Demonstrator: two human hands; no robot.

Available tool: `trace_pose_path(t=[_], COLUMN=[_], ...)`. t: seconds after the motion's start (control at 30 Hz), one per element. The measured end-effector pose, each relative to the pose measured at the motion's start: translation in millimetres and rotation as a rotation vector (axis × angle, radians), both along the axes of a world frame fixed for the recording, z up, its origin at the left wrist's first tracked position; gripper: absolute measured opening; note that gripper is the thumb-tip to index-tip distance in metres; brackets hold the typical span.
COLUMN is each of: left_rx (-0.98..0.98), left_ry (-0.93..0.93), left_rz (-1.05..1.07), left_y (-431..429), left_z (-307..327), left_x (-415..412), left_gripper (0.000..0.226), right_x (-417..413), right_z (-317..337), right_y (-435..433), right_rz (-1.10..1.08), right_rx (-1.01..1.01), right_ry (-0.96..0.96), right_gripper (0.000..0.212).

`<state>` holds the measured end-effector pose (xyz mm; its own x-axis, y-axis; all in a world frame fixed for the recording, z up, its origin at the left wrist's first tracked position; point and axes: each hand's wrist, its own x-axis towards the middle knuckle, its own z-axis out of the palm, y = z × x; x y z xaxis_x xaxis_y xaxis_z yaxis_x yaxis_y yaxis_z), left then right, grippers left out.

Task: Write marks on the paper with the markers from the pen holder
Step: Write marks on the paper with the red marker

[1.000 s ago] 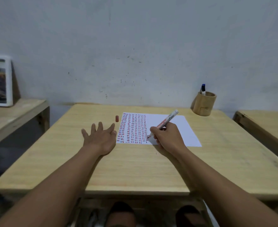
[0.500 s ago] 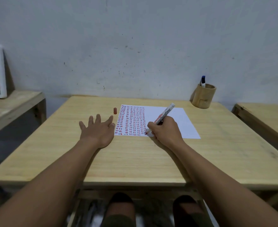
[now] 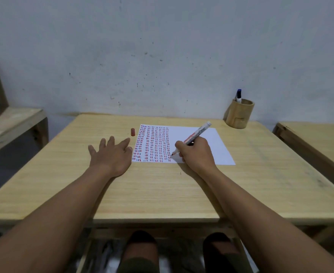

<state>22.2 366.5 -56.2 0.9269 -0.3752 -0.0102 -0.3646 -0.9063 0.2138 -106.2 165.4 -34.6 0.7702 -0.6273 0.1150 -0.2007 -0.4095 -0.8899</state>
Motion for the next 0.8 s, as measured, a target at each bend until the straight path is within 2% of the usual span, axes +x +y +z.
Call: trace_pose_path(t=[0.17, 0.3, 0.4, 0.5, 0.67, 0.8], left_rx=[-0.199, -0.381, -0.373, -0.358, -0.368, -0.549], left_ry=[-0.119, -0.136, -0.16, -0.194, -0.29, -0.221], left_rz=[0.092, 0.005, -0.06, -0.043, -0.052, -0.027], left_y=[-11.1, -25.1, -31.7, -28.5, -35.3, -43.4], left_z=[8.4, 13.6, 16.6, 15.0, 44.3, 56.3], left_x=[7.0, 24.5, 33.8, 38.0, 42.5, 29.0], left_gripper=[0.044, 0.045, 0.046, 0.037, 0.023, 0.011], right_x=[7.0, 12.5, 17.9, 19.2, 17.4, 19.4], right_z=[8.5, 16.5, 21.0, 30.3, 52.3, 48.6], right_y=[-7.4, -9.4, -5.9, 2.2, -5.2, -7.7], right_rz=[-0.03, 0.046, 0.083, 0.101, 0.099, 0.115], right_rx=[0.18, 0.308, 0.479, 0.686, 0.694, 0.765], right_ry=[-0.122, -0.152, -0.161, -0.17, -0.232, -0.243], right_gripper=[0.023, 0.029, 0.021, 0.009, 0.01, 0.008])
